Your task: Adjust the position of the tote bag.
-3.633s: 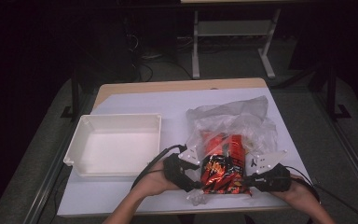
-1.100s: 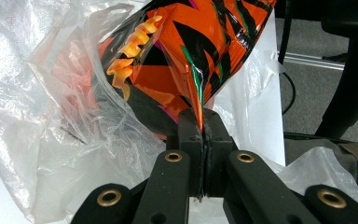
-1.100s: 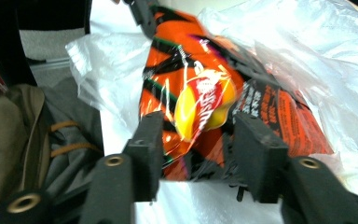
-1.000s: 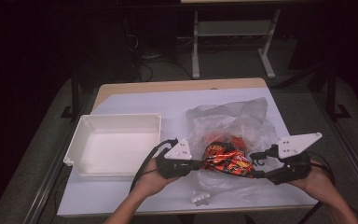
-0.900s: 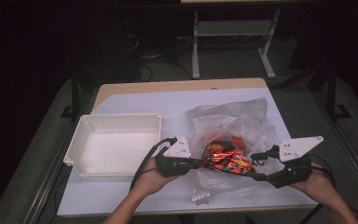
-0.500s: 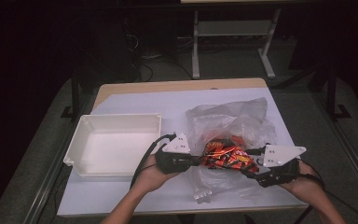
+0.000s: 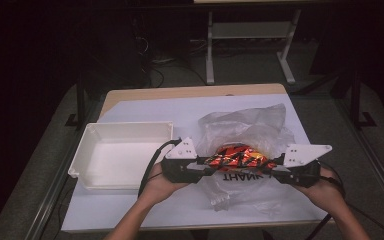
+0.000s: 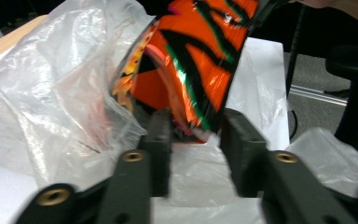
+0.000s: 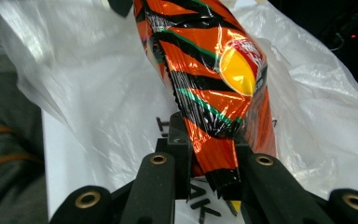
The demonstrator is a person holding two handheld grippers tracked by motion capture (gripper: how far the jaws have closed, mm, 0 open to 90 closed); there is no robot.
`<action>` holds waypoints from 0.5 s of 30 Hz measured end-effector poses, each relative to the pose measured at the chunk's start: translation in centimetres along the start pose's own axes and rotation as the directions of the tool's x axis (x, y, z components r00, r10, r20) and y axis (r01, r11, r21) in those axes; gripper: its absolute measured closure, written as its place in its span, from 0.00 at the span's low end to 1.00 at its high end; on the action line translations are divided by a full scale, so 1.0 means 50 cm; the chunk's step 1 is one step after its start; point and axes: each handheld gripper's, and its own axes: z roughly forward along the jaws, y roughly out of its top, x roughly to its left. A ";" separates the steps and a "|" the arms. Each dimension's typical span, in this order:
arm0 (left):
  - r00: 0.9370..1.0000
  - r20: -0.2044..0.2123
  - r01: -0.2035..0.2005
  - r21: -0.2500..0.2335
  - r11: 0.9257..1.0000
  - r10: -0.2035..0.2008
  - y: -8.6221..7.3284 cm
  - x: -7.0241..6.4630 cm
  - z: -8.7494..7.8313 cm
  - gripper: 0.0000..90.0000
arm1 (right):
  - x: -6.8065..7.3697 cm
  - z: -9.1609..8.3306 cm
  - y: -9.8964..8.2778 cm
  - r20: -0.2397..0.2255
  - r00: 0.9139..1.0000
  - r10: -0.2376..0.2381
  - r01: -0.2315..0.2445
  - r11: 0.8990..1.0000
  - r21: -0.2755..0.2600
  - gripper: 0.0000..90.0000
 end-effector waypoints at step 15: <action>0.998 0.066 -0.021 -0.025 0.999 0.023 0.017 -0.012 0.023 0.56 | -0.015 -0.035 0.027 -0.165 0.979 0.119 -0.124 0.992 -0.019 0.88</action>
